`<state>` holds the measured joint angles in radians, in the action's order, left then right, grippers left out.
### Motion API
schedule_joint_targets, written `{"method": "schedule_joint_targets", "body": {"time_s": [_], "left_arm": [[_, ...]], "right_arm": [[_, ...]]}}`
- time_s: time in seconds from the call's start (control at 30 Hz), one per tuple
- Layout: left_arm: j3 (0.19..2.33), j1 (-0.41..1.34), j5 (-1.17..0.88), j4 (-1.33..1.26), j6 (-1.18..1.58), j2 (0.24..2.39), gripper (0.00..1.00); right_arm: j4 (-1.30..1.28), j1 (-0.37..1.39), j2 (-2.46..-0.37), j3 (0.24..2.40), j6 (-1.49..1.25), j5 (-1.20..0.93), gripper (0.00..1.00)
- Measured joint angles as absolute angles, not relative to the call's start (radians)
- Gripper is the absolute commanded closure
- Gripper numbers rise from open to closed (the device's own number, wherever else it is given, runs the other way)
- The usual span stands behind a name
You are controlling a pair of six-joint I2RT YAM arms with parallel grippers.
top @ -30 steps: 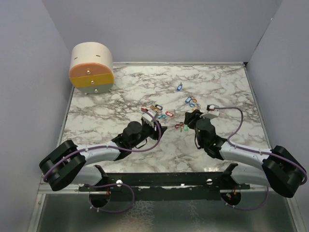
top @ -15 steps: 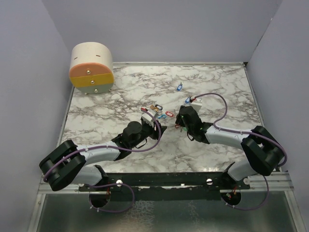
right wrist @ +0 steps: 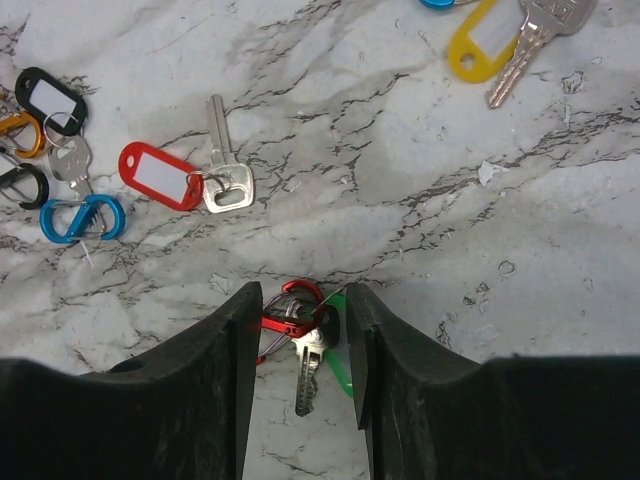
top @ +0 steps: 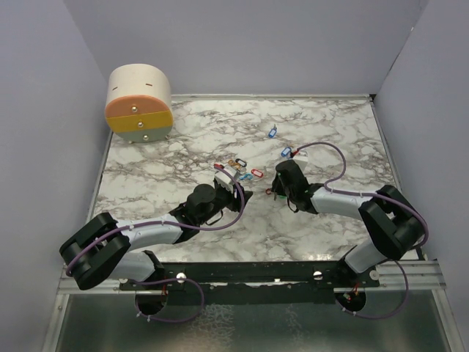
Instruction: Put the keys on the keyring
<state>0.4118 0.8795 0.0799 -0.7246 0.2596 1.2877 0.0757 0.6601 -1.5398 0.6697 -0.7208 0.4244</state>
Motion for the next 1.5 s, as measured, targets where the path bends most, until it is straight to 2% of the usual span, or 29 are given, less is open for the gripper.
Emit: {"method": "schedule_joint_targets", "body": {"time_s": [0.2, 0.6, 0.8, 1.13, 1.3, 1.5], "left_arm": [[0.412, 0.879, 0.08, -0.725, 0.259, 1.288, 0.44], [0.412, 0.879, 0.081, -0.725, 0.259, 1.292, 0.44], [0.412, 0.879, 0.083, -0.724, 0.259, 1.293, 0.44], [0.412, 0.879, 0.084, -0.725, 0.259, 1.296, 0.44], [0.412, 0.879, 0.084, -0.724, 0.259, 1.3, 0.44], [0.412, 0.879, 0.091, -0.725, 0.259, 1.3, 0.44]], "right_arm": [[0.08, 0.643, -1.559, 0.669, -0.721, 0.394, 0.68], [0.089, 0.633, -1.56, 0.665, -0.722, 0.38, 0.99], [0.09, 0.633, -1.541, 0.657, -0.72, 0.39, 0.99], [0.108, 0.628, -1.398, 0.684, -0.615, 0.489, 0.99], [0.136, 0.608, -1.436, 0.757, -0.553, 0.508, 0.99], [0.194, 0.569, -1.602, 0.9, -0.493, 0.505, 0.99]]}}
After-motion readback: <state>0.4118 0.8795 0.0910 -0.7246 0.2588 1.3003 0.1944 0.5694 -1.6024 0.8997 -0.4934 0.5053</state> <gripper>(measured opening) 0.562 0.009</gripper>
